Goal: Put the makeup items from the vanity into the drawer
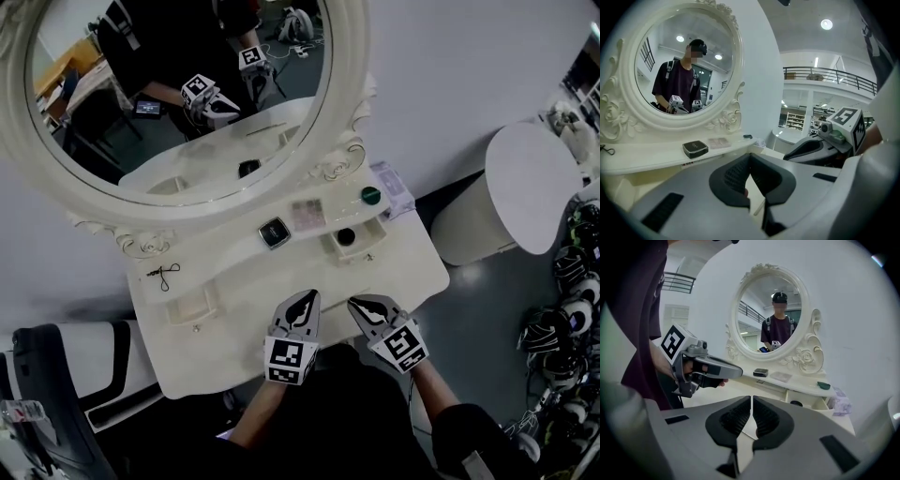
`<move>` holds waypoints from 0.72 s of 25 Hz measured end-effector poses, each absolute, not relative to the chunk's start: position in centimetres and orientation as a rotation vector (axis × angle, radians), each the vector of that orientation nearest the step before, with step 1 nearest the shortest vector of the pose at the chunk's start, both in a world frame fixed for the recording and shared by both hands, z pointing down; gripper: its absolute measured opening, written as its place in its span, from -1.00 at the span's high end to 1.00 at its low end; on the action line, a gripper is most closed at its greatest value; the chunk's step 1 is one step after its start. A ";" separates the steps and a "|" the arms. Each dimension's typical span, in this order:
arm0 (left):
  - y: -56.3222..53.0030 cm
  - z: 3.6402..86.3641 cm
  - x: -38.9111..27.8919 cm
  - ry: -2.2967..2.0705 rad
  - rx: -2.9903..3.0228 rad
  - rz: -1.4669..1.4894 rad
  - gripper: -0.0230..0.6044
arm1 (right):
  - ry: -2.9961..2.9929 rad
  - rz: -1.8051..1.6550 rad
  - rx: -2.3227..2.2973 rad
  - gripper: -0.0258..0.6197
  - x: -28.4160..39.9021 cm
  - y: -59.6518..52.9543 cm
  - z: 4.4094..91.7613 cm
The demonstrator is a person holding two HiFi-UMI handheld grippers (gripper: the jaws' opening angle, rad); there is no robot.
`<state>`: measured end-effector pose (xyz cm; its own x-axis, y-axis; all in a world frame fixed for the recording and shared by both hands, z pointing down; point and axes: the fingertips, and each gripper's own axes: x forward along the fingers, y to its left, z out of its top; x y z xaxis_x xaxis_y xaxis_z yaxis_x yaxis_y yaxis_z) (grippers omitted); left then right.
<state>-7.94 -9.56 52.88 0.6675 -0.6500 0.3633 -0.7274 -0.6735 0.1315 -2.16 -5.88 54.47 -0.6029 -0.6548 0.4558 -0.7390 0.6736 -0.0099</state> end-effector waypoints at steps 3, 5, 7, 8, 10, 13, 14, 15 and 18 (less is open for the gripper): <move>-9.2 53.6 -7.9 -1.132 2.598 0.424 0.88 | -2.444 0.214 0.954 0.84 -2.7 -5.6 55.6; -8.9 54.1 -8.0 -1.141 2.579 0.438 0.88 | -2.409 0.167 0.850 0.84 -3.1 -5.6 56.9; -8.8 54.6 -8.2 -1.155 2.563 0.443 0.88 | -2.370 0.129 0.747 0.84 -3.5 -5.6 58.5; -8.7 55.0 -8.3 -1.162 2.557 0.443 0.88 | -2.349 0.111 0.695 0.84 -3.6 -5.6 59.4; -8.4 55.6 -8.4 -1.174 2.541 0.447 0.88 | -2.301 0.073 0.592 0.84 -3.7 -5.5 61.1; -8.2 56.4 -8.8 -1.193 2.515 0.453 0.88 | -2.240 0.047 0.457 0.84 -3.6 -5.3 63.4; -8.1 56.6 -8.8 -1.194 2.506 0.459 0.88 | -2.224 0.045 0.418 0.84 -3.6 -5.3 64.0; -8.0 57.0 -8.9 -1.195 2.495 0.468 0.88 | -2.207 0.043 0.381 0.84 -3.5 -5.2 64.7; -7.8 57.7 -9.0 -1.200 2.466 0.486 0.88 | -2.163 0.032 0.285 0.83 -3.3 -5.0 66.3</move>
<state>-8.97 -7.78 57.67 0.5815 -0.6781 0.4495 -0.7998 -0.5777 0.1631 -3.27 -4.97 66.32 -0.5470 -0.1918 0.8148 -0.2158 0.9728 0.0841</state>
